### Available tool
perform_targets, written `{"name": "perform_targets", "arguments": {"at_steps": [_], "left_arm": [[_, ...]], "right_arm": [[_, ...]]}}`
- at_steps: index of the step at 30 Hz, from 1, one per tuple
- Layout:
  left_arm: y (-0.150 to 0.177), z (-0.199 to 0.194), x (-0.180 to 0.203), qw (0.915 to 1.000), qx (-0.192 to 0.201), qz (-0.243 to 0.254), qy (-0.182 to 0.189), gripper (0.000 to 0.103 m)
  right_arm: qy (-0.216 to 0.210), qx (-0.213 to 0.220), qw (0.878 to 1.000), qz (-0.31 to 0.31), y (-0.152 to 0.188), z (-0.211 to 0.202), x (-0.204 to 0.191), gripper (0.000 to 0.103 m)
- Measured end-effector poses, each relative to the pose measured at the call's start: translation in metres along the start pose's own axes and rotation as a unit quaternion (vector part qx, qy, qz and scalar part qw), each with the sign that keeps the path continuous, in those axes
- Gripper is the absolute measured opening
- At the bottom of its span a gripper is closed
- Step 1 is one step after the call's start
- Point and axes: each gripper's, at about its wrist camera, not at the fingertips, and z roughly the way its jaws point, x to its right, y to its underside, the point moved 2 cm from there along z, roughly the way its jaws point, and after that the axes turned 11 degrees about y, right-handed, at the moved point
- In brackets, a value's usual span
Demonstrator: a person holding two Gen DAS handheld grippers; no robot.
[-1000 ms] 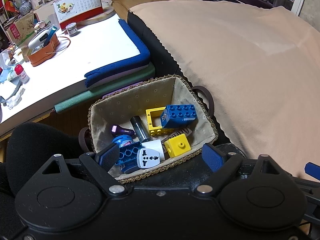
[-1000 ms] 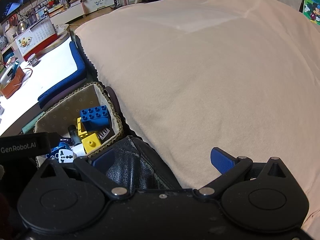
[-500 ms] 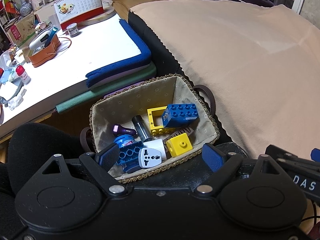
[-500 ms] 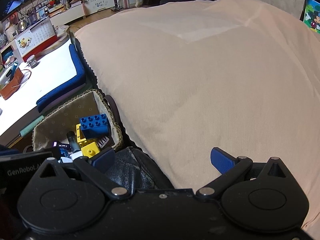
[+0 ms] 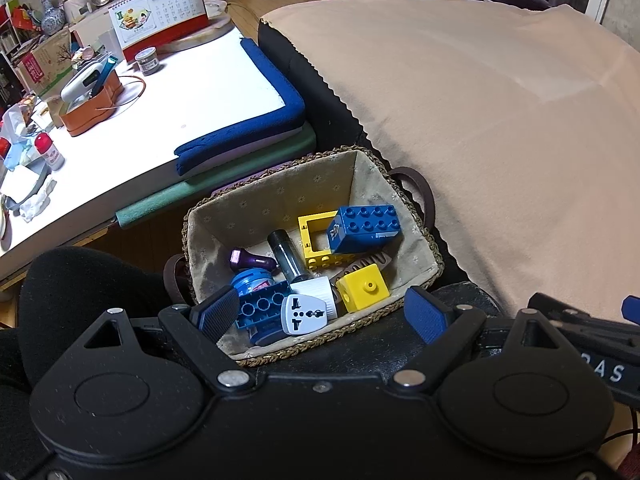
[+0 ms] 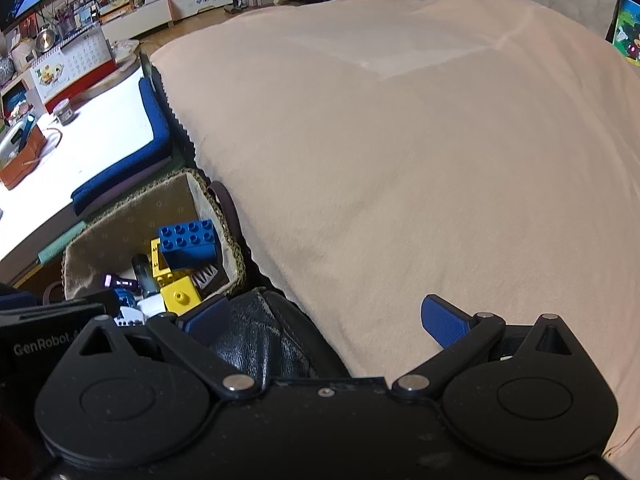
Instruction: Organize rigid objects
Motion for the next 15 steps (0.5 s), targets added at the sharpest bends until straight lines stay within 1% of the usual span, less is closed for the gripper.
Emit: {"name": "perform_targets", "arguments": {"at_steps": [10,15], "left_arm": [[-0.001,0.004,-0.001,0.9999,-0.010,-0.001,-0.010,0.086],[-0.001,0.006,-0.004,0.9998,-0.016,-0.008,-0.013,0.086]], "right_arm": [[0.005,-0.019,1.000,-0.017,0.001,0.006,-0.006,0.103],[0.019,-0.029,0.999,-0.039,-0.006,0.011,-0.014,0.103]]}}
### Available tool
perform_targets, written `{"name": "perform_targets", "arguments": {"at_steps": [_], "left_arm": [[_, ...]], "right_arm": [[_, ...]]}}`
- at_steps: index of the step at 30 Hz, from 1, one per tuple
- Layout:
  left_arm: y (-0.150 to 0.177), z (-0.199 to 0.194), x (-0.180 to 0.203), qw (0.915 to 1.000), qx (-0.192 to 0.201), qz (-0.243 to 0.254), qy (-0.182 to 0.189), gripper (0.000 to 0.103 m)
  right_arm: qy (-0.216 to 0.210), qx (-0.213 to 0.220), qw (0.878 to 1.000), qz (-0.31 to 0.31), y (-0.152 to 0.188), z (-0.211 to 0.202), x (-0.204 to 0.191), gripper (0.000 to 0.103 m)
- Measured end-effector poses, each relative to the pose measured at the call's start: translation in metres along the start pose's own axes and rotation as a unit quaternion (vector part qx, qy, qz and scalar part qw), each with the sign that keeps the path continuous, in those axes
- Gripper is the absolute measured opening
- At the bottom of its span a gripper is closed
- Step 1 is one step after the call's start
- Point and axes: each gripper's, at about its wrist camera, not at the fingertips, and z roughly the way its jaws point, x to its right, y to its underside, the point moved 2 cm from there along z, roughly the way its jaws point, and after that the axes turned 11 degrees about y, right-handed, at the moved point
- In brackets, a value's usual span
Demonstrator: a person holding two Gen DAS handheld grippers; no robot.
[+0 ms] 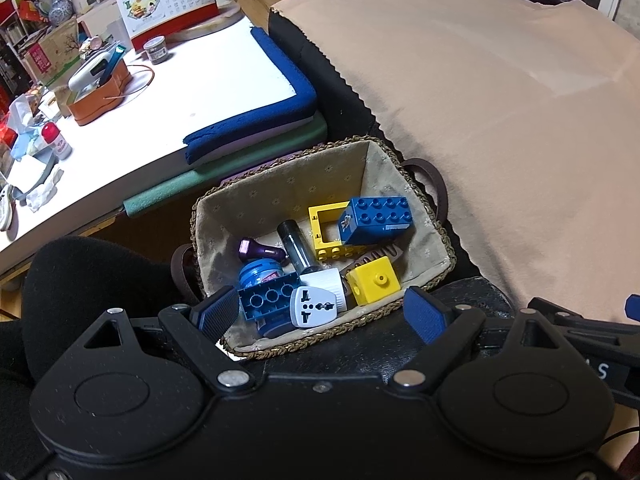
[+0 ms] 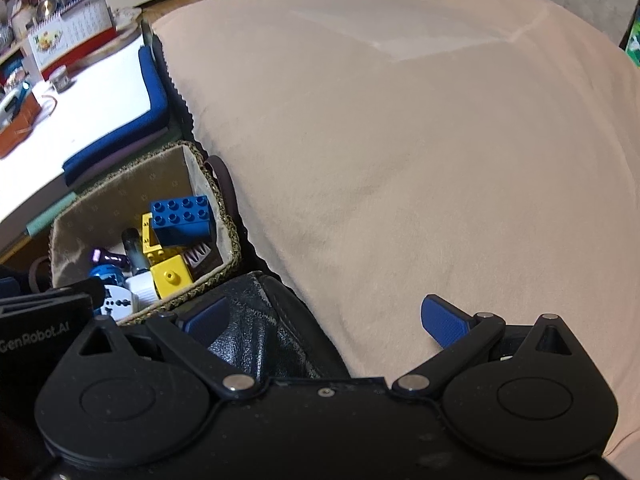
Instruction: Organize rigid objects
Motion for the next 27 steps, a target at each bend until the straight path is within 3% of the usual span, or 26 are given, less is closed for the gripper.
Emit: {"name": "perform_targets", "arguments": {"at_steps": [27], "left_arm": [[-0.0014,0.0029,-0.0034,0.9999,-0.009,-0.007,0.002,0.086]], "right_arm": [[0.010,-0.006,1.000,-0.014,-0.0040,0.0041,-0.0066,0.103]]}}
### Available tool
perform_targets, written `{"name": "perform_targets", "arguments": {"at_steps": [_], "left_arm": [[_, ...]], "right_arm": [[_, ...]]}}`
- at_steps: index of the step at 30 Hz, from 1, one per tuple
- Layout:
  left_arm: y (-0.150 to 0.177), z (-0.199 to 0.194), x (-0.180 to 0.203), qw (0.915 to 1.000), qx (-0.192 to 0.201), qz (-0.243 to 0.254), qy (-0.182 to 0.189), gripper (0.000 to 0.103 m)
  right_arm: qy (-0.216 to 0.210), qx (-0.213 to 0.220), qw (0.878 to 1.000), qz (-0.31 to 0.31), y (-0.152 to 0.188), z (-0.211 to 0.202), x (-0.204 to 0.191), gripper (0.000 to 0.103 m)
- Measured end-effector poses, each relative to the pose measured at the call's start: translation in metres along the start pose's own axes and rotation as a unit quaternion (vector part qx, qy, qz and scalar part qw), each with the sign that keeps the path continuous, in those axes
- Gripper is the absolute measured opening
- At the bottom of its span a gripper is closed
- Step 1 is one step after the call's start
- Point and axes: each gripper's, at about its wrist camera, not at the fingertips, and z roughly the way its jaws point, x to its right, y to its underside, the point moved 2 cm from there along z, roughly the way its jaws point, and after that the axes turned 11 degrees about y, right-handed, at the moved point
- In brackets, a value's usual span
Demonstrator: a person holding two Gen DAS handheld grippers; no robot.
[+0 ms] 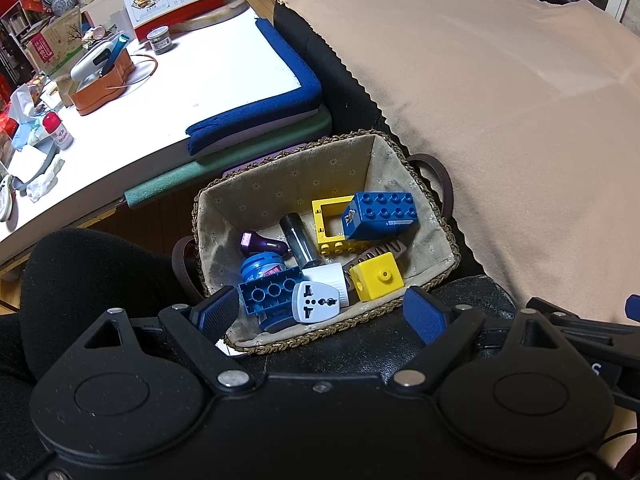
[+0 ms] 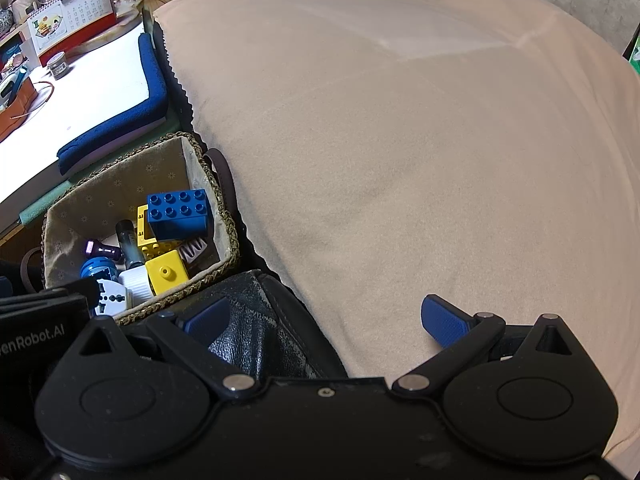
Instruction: Organize rigid objects
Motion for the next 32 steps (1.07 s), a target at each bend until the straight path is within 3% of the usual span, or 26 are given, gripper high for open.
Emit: {"name": "perform_targets", "arguments": {"at_steps": [32], "left_arm": [[0.0004,0.0006,-0.0014,1.0000,-0.001,0.001,-0.001,0.086]], "right_arm": [[0.001,-0.002,1.000,0.000,0.0016,0.0007,-0.0006,0.103]]}}
